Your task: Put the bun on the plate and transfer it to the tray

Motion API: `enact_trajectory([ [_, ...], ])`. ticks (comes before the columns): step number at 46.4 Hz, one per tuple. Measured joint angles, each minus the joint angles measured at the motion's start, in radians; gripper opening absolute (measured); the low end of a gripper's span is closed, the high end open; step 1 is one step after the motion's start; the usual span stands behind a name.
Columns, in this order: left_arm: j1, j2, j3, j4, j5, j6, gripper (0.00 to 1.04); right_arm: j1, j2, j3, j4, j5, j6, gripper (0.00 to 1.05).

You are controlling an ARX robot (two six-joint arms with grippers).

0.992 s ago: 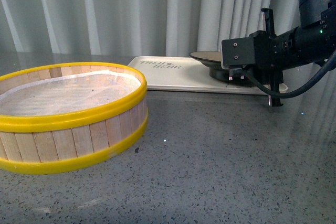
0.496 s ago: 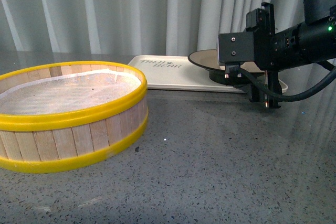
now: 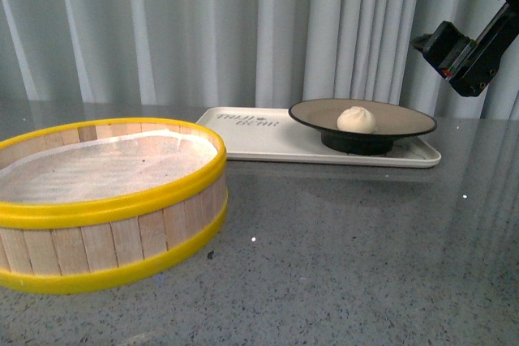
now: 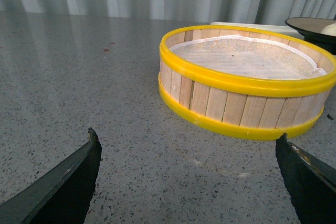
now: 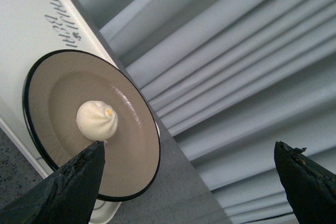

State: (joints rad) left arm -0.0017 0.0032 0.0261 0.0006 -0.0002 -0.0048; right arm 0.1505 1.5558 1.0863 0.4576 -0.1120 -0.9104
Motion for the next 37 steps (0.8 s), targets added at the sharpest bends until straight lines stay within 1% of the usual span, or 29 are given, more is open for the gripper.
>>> enact_trajectory([
  [4,0.0,0.0,0.0,0.0,0.0,0.0,0.98,-0.007,-0.004,-0.005,0.002,0.006,0.075,0.96],
  [7,0.0,0.0,0.0,0.0,0.0,0.0,0.98,-0.007,0.003,-0.013,0.002,0.005,0.1,0.96],
  [8,0.0,0.0,0.0,0.0,0.0,0.0,0.98,-0.003,0.004,-0.016,0.005,0.023,0.129,0.95],
  [9,0.0,0.0,0.0,0.0,0.0,0.0,0.98,0.001,0.003,-0.026,0.021,0.064,0.175,0.92],
  [10,0.0,0.0,0.0,0.0,0.0,0.0,0.98,0.005,-0.007,-0.054,0.054,0.142,0.247,0.87],
  [11,0.0,0.0,0.0,0.0,0.0,0.0,0.98,0.007,-0.018,-0.079,0.076,0.184,0.312,0.84],
  [12,0.0,0.0,0.0,0.0,0.0,0.0,0.98,0.008,-0.039,-0.122,0.105,0.22,0.41,0.78],
  [14,0.0,0.0,0.0,0.0,-0.002,0.0,0.98,0.001,-0.08,-0.202,0.146,0.237,0.584,0.69],
  [18,0.0,0.0,0.0,0.0,0.0,0.0,0.98,-0.025,-0.164,-0.351,0.214,0.234,0.781,0.52],
  [22,0.0,0.0,0.0,0.0,0.0,0.0,0.98,-0.048,-0.233,-0.479,0.264,0.224,0.856,0.34],
  [25,0.0,0.0,0.0,0.0,0.0,0.0,0.98,-0.054,-0.269,-0.543,0.287,0.211,0.873,0.23],
  [29,0.0,0.0,0.0,0.0,0.0,0.0,0.98,-0.058,-0.304,-0.6,0.304,0.196,0.884,0.12],
  [31,0.0,0.0,0.0,0.0,0.0,0.0,0.98,-0.061,-0.326,-0.635,0.314,0.191,0.888,0.05],
  [33,0.0,0.0,0.0,0.0,0.0,0.0,0.98,-0.066,-0.344,-0.66,0.32,0.188,0.888,0.01],
  [37,0.0,0.0,0.0,0.0,0.0,0.0,0.98,-0.077,-0.385,-0.715,0.331,0.185,0.893,0.02],
])
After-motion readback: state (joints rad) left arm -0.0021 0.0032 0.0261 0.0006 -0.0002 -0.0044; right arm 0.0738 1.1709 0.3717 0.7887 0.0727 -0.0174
